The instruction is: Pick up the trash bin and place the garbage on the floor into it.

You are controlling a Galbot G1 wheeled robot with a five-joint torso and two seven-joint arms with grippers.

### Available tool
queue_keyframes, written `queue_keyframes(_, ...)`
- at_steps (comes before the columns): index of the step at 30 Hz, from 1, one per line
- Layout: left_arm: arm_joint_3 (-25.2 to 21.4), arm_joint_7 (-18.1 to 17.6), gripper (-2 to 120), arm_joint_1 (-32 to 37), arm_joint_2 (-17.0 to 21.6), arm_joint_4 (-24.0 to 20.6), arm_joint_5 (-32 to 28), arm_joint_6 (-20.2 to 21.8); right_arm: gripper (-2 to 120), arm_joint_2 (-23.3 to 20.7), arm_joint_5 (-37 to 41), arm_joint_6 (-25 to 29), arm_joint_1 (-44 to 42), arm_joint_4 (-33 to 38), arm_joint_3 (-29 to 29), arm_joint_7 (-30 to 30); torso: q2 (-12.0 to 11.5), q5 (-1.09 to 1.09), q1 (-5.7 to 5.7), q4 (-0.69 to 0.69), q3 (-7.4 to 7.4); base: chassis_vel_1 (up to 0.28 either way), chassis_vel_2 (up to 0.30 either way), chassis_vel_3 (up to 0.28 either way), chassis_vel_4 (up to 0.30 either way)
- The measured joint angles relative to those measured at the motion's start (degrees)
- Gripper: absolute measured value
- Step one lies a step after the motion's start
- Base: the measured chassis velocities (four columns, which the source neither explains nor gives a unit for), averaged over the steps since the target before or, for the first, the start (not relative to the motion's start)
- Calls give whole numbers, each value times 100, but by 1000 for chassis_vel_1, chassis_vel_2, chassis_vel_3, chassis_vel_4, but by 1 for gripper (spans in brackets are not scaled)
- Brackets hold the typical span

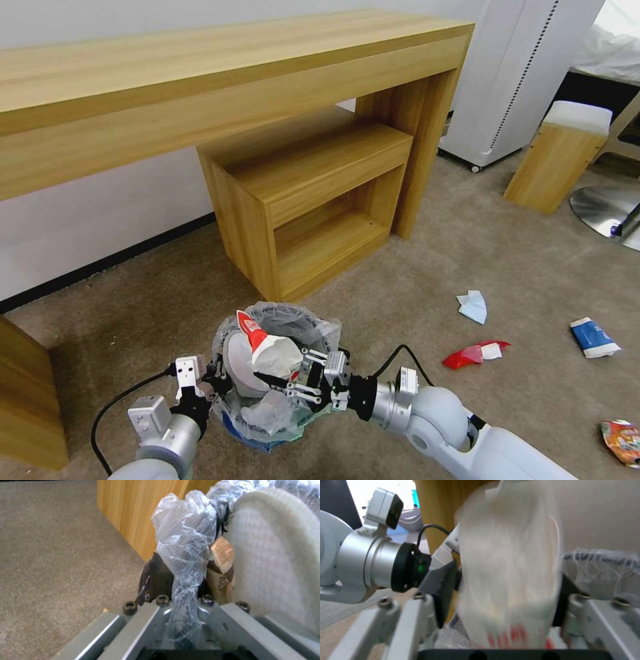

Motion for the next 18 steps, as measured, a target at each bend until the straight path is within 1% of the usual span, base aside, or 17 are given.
queue_keyframes(1,0,0,1,4,0,-5,-3,0,65,9,-10,1,-8,-14,0,-6,0,0,0,0,0,0,0,0,0)
queue_keyframes(2,0,0,1,4,0,-5,-3,0,65,9,-10,1,-8,-14,0,-6,0,0,0,0,0,0,0,0,0)
queue_keyframes(3,2,-1,1,12,-1,-15,-3,1,69,18,-24,2,-11,-31,0,-8,0,0,0,0,0,0,0,0,0)
queue_keyframes(4,10,-1,1,24,-4,-29,-3,1,76,31,-42,2,-14,-51,0,-9,0,0,0,0,0,0,0,0,0)
queue_keyframes(5,12,-1,1,28,-4,-32,-3,1,79,37,-51,4,-15,-59,0,-9,0,0,0,0,0,0,0,0,0)
queue_keyframes(6,12,-1,1,28,-4,-32,-3,1,79,37,-51,4,-15,-59,0,-9,0,0,0,0,0,0,0,0,0)
queue_keyframes(9,-8,0,1,27,3,-30,-10,1,93,47,-65,18,-38,-67,10,-10,0,0,0,0,0,0,0,0,0)
queue_keyframes(10,-14,0,1,20,5,-23,-14,2,96,48,-65,20,-43,-61,17,-10,0,0,0,0,0,0,0,0,0)
queue_keyframes(14,-34,-2,1,-17,18,68,-28,2,100,62,-51,37,-81,10,103,-11,0,0,0,0,0,0,0,0,0)
queue_keyframes(18,-49,-7,1,-41,23,116,-39,1,100,57,-20,40,-118,74,182,-11,0,0,0,0,0,0,0,0,0)
